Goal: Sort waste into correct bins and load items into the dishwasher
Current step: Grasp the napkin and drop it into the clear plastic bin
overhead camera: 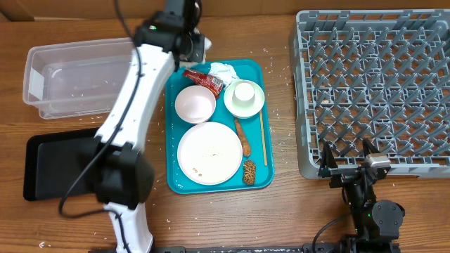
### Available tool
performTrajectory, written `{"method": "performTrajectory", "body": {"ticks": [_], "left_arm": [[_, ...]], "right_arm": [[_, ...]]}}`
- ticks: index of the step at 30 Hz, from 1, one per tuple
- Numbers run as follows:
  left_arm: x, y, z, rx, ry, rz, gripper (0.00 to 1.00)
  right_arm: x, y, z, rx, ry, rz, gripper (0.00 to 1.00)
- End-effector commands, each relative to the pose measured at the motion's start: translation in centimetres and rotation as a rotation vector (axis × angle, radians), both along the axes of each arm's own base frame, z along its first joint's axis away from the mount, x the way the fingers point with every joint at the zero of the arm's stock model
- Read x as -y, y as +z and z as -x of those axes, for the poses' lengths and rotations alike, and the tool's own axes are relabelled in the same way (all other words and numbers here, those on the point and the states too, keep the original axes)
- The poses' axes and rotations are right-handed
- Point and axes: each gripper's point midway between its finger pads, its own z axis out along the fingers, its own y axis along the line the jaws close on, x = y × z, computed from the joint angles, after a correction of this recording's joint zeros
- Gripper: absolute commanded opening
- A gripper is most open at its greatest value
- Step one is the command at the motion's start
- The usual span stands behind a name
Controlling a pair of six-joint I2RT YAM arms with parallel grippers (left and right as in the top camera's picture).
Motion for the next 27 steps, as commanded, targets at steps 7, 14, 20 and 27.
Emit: {"method": "performTrajectory", "body": {"ticks": [7,14,20,27], "left_arm": [[-13.8,7.9,0.2,0.208,0.417,-0.131,0.04],[-21.5,6.0,1.1,0.152,0.599,-0.121,0.73],[-21.0,4.0,2.1,0.049,0.544,0.023,1.0],[-11.8,3.7,2.1,-0.042,0.198,0.345,1.0]], "right_arm": [[0.3,-0.3,0.0,0.001,-0.015,0.004,1.0],[0.3,-0.3,0.0,0.001,-0.015,0.004,1.0],[0.3,-0.3,0.0,0.001,-0.015,0.004,1.0],[0.3,-0.3,0.0,0.001,-0.015,0.004,1.0]]}}
